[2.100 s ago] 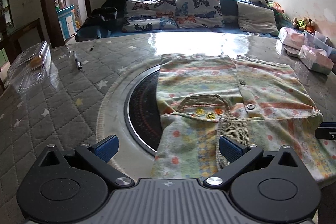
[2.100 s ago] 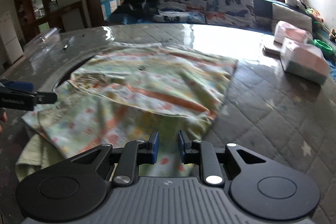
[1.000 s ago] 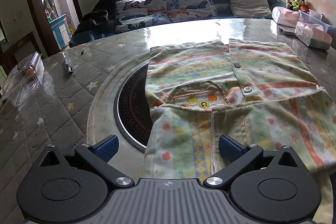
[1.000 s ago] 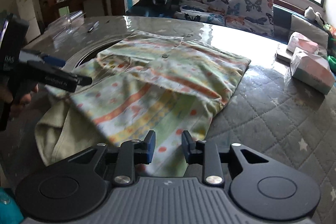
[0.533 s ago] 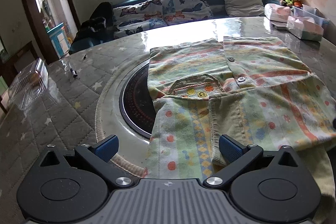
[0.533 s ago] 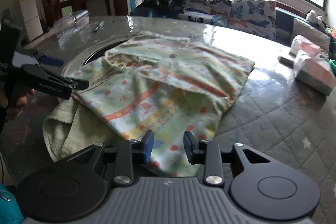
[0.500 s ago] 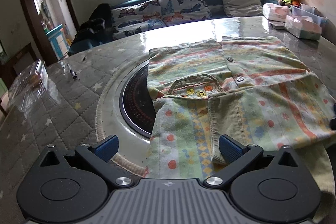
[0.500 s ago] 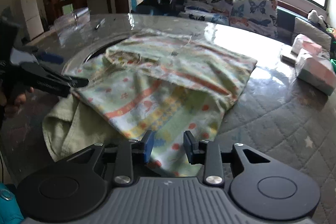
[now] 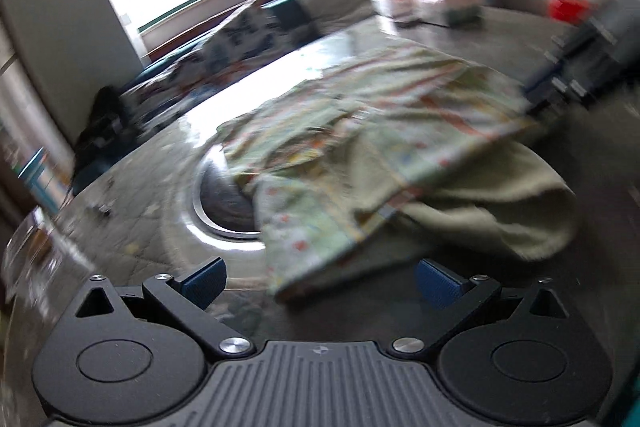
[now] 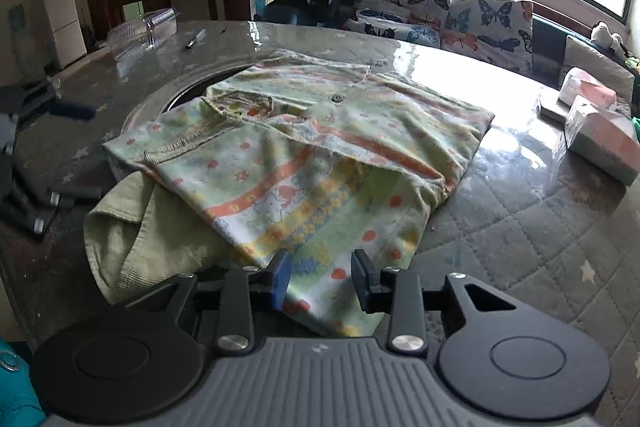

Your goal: Fold clothes

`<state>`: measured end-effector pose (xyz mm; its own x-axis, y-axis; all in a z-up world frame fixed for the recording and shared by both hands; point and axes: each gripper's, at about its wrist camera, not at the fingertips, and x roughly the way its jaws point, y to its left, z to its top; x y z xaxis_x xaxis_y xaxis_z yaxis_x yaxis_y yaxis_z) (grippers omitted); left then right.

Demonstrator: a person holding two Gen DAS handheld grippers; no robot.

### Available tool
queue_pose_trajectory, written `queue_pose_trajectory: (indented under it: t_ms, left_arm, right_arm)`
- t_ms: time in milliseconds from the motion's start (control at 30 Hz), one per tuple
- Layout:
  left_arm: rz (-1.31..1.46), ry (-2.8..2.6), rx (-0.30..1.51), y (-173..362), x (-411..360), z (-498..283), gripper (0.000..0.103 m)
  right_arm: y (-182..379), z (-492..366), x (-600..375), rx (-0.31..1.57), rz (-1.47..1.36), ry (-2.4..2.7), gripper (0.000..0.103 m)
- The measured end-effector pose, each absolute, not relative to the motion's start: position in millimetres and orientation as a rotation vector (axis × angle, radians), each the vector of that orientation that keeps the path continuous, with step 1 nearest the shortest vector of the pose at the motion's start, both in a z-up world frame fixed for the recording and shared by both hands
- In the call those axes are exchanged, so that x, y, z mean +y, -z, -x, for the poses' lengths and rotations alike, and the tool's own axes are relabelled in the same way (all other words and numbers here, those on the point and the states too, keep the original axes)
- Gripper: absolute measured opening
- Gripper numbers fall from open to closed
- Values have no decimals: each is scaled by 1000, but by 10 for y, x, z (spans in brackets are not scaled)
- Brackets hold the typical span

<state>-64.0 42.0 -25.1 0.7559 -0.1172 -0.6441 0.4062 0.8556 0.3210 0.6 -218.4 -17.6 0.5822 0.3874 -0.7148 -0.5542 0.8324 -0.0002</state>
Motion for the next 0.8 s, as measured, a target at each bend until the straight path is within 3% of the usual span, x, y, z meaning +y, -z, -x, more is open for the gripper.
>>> queue_pose_trajectory:
  t_ms: [133,333,433,600,667,800]
  left_arm:
    - [-512,376,609,300,280,689,100]
    - [-575,494,536,374,70,763,86]
    - [-580,553,512,398,-12,768,73]
    - [-568,627,489,405,-85,756,35]
    - [-547,644,492,384,-77,738,25]
    - [-448,637,498,253,-20,613,14]
  right_arm:
    - [145,18,-2158,766,253,-565,36]
    - [134,49,-2143,764,265,-570,36]
    - [131,62,-2156,767,270,-572,36]
    - [127,94,-2158,766,288,-582,36]
    - [119,112,-2158,762,298,-590,36]
    - [97,161,-2137,754,325,-623,37]
